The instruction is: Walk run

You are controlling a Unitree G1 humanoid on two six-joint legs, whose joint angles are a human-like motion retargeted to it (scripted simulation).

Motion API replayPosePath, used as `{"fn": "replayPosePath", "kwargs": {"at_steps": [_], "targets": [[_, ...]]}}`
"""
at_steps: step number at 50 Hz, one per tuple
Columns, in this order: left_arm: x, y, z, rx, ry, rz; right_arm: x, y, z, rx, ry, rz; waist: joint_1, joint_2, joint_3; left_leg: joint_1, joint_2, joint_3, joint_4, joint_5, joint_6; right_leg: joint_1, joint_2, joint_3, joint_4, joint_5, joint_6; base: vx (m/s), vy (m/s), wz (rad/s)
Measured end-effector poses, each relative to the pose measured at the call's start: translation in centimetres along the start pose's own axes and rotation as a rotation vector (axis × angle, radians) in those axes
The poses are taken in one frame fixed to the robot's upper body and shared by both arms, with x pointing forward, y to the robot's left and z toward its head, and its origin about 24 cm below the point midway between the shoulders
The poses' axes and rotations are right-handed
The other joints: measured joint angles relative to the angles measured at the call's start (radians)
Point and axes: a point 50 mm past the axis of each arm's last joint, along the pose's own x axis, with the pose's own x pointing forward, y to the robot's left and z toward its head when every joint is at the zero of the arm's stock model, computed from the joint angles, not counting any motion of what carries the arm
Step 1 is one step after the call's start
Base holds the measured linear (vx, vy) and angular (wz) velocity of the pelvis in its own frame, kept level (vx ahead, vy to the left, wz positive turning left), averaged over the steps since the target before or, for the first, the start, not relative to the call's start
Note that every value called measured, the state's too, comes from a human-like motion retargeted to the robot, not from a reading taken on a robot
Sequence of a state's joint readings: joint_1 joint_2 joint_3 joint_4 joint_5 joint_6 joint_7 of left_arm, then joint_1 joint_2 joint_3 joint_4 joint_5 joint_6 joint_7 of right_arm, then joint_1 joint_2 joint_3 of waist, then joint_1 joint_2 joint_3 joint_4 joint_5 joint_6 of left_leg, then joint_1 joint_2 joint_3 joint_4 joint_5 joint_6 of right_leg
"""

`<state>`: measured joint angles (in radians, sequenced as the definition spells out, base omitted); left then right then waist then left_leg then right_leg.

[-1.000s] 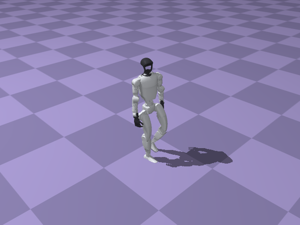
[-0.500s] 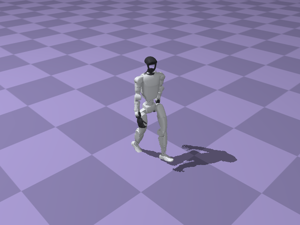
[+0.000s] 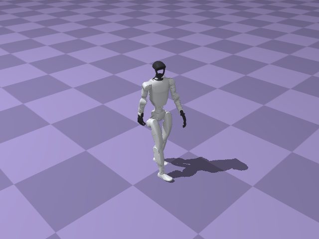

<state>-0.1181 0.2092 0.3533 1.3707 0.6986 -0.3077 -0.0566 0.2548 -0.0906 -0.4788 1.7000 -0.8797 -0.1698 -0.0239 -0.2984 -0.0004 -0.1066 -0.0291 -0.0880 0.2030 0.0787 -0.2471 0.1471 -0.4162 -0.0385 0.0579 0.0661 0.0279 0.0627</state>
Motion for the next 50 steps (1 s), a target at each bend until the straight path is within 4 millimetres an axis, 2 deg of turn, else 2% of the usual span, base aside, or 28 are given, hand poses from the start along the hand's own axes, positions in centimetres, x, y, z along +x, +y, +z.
{"fn": "replayPosePath", "kwargs": {"at_steps": [5,8,10,13,15,17,19,20,22,25,26,30,33,36,38,42,43,45,48,50], "targets": [[-0.2,-0.8,-0.3,-0.027,-0.012,0.008,0.0,-0.4,-0.2,0.029,0.014,-0.02,-0.021,0.03,0.001,0.053,0.018,0.0,0.02,-0.037,-0.038,-0.027,0.002,-0.002,-0.11,-0.009,0.008,0.57,-0.19,0.15],[-0.7,-2.2,-1.9,-0.031,0.048,-0.041,0.0,-0.7,0.0,0.034,0.007,-0.027,-0.052,0.049,-0.006,0.077,0.027,-0.022,0.05,-0.033,-0.07,-0.009,0.0,-0.051,-0.062,0.026,-0.056,0.6,-0.23,0.59],[-1.2,-3.4,-3.4,-0.03,0.112,-0.085,0.0,-1.0,0.2,0.034,0.002,-0.03,-0.077,0.059,-0.02,0.086,0.033,-0.041,0.081,0.003,-0.1,0.013,-0.009,-0.094,-0.066,0.095,-0.042,0.71,-0.34,0.61],[-2.8,-5.3,-6.6,-0.038,0.241,-0.14,0.0,-1.2,0.6,0.024,-0.001,-0.031,-0.043,0.069,-0.058,0.091,0.058,-0.021,0.127,0.148,-0.172,0.046,0.026,-0.023,-0.066,0.125,-0.035,0.8,-0.47,-0.31],[-4.1,-6.7,-8.6,-0.051,0.32,-0.167,0.0,-1.8,1.6,0.019,-0.019,-0.035,-0.02,0.066,-0.068,0.082,0.067,-0.018,0.194,0.299,-0.214,0.065,0.036,0.001,-0.052,0.107,-0.05,0.68,-0.37,-0.4],[-5.5,-7.9,-10.5,-0.084,0.392,-0.185,0.0,-2.7,3.3,-0.012,-0.067,-0.05,-0.023,0.047,-0.069,0.052,0.064,-0.007,0.307,0.457,-0.252,0.1,0.027,-0.007,-0.043,0.084,-0.071,0.74,-0.38,-0.31],[-6.7,-8.8,-12.0,-0.103,0.451,-0.211,-0.2,-3.9,5.6,-0.055,-0.138,-0.077,-0.027,0.024,-0.076,-0.008,0.07,0.034,0.464,0.565,-0.272,0.132,0.009,-0.024,-0.042,0.056,-0.084,0.63,-0.32,-0.15],[-7.3,-9.1,-12.6,-0.102,0.477,-0.227,-0.3,-4.5,6.8,-0.076,-0.177,-0.092,-0.035,0.016,-0.079,-0.044,0.085,0.054,0.551,0.607,-0.271,0.148,0.002,-0.027,-0.042,0.042,-0.088,0.52,-0.29,0.25],[-8.3,-9.7,-13.6,-0.078,0.522,-0.256,-0.7,-5.6,9.5,-0.12,-0.257,-0.122,-0.05,0.005,-0.082,-0.12,0.108,0.055,0.685,0.6,-0.242,0.176,0.002,-0.027,-0.043,0.015,-0.096,0.48,-0.29,0.33],[-9.4,-10.4,-14.8,-0.044,0.573,-0.292,-1.8,-7.3,13.6,-0.177,-0.375,-0.167,-0.048,-0.008,-0.077,-0.215,0.162,0.095,0.781,0.467,-0.189,0.219,0.009,-0.045,-0.049,-0.015,-0.103,0.47,-0.27,-0.1],[-9.8,-10.8,-15.1,-0.043,0.586,-0.305,-2.2,-7.8,14.9,-0.193,-0.412,-0.181,-0.034,-0.015,-0.075,-0.249,0.144,0.084,0.773,0.426,-0.178,0.231,0.012,-0.04,-0.049,-0.021,-0.105,0.49,-0.22,-0.68],[-11.4,-12.0,-16.3,-0.047,0.632,-0.347,-4.4,-9.6,19.6,-0.23,-0.579,-0.224,0.027,-0.036,-0.064,-0.378,0.086,0.037,0.663,0.28,-0.151,0.273,0.038,0.002,-0.043,-0.041,-0.13,0.45,-0.17,-0.9],[-12.4,-12.6,-17.0,-0.053,0.668,-0.361,-6.3,-10.6,22.7,-0.248,-0.701,-0.247,0.058,-0.04,-0.045,-0.438,0.084,0.028,0.492,0.257,-0.105,0.311,0.075,0.048,-0.037,-0.063,-0.168,0.5,-0.15,-0.55],[-13.2,-13.1,-17.5,-0.066,0.7,-0.379,-8.1,-11.5,24.9,-0.255,-0.799,-0.277,0.071,-0.032,-0.029,-0.475,0.094,0.046,0.304,0.257,-0.055,0.353,0.104,0.039,-0.04,-0.091,-0.188,0.51,-0.12,-0.19],[-13.6,-13.4,-17.8,-0.08,0.716,-0.385,-8.9,-11.9,25.8,-0.257,-0.849,-0.295,0.082,-0.03,-0.028,-0.499,0.093,0.067,0.187,0.252,-0.025,0.376,0.121,0.041,-0.04,-0.11,-0.202,0.59,-0.1,-0.21],[-14.4,-13.8,-18.3,-0.114,0.745,-0.382,-9.4,-12.1,26.2,-0.254,-0.892,-0.305,0.104,-0.045,-0.033,-0.528,0.058,0.076,-0.005,0.199,-0.045,0.418,0.129,0.041,-0.027,-0.145,-0.215,0.61,-0.08,-0.22],[-14.5,-13.8,-18.4,-0.121,0.753,-0.383,-9.3,-12.0,26.1,-0.253,-0.892,-0.303,0.106,-0.051,-0.034,-0.525,0.05,0.085,-0.031,0.187,-0.032,0.429,0.127,0.039,-0.021,-0.152,-0.219,0.75,-0.05,-0.14],[-14.7,-13.7,-18.5,-0.131,0.766,-0.382,-8.9,-11.8,25.6,-0.249,-0.876,-0.293,0.122,-0.055,-0.034,-0.511,0.051,0.103,-0.04,0.178,-0.031,0.452,0.136,0.039,-0.004,-0.165,-0.225,0.57,-0.05,-0.33],[-14.8,-13.6,-18.7,-0.139,0.775,-0.368,-7.5,-11.2,24.0,-0.245,-0.808,-0.266,0.159,-0.071,-0.057,-0.491,0.064,0.165,0.012,0.21,0.031,0.472,0.128,0.043,0.024,-0.15,-0.213,0.82,-0.02,-0.53],[-14.8,-13.4,-18.7,-0.151,0.778,-0.358,-6.3,-10.4,22.4,-0.243,-0.737,-0.242,0.18,-0.079,-0.075,-0.474,0.045,0.119,0.001,0.261,0.041,0.486,0.123,0.037,0.044,-0.107,-0.187,0.73,-0.02,-0.52]]}}
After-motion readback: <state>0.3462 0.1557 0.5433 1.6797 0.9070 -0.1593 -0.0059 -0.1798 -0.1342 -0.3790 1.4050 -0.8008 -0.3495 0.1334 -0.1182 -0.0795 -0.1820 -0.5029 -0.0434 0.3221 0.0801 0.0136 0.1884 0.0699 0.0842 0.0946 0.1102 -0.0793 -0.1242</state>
